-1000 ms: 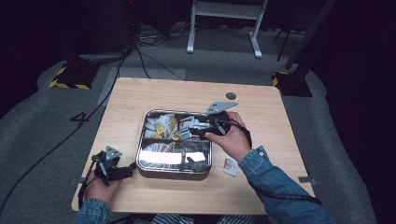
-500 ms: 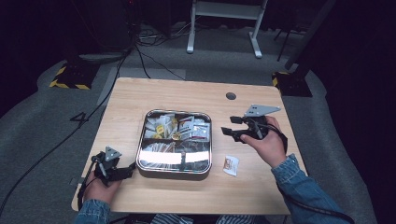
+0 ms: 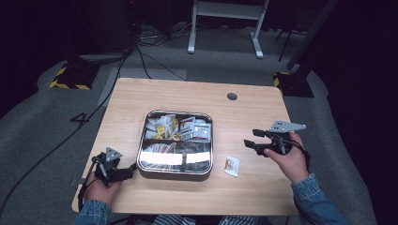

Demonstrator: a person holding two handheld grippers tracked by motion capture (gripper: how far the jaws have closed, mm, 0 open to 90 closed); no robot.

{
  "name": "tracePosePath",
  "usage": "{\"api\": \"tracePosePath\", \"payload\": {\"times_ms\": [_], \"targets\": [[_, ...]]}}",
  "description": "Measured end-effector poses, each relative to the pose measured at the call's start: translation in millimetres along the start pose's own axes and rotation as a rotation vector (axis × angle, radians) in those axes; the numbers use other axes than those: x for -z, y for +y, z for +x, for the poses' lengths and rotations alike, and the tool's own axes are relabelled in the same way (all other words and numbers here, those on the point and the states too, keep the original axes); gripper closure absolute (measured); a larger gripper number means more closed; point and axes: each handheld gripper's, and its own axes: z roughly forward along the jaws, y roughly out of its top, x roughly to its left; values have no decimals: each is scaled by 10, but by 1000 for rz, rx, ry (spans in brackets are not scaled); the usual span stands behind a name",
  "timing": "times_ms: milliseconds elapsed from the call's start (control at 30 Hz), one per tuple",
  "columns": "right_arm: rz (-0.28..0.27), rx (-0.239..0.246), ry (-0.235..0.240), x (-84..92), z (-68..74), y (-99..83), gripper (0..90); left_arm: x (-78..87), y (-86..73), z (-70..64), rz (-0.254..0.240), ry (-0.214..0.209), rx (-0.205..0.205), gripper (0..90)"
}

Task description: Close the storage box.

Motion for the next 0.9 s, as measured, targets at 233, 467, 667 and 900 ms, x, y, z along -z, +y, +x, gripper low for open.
{"api": "tracePosePath", "payload": {"times_ms": [233, 467, 667, 900], "targets": [[2, -54, -21, 40, -77, -327, 374, -3, 2, 1, -2, 0, 3, 184], [52, -87, -76, 21, -245, -692, 382, -3, 3, 5, -1, -3, -2, 184], [85, -98, -83, -61, -286, -841, 379, -3, 3, 5, -1, -3, -2, 183], [131, -124, -110, -133, -311, -947, 367, -5, 4, 6, -2, -3, -4, 183]]}}
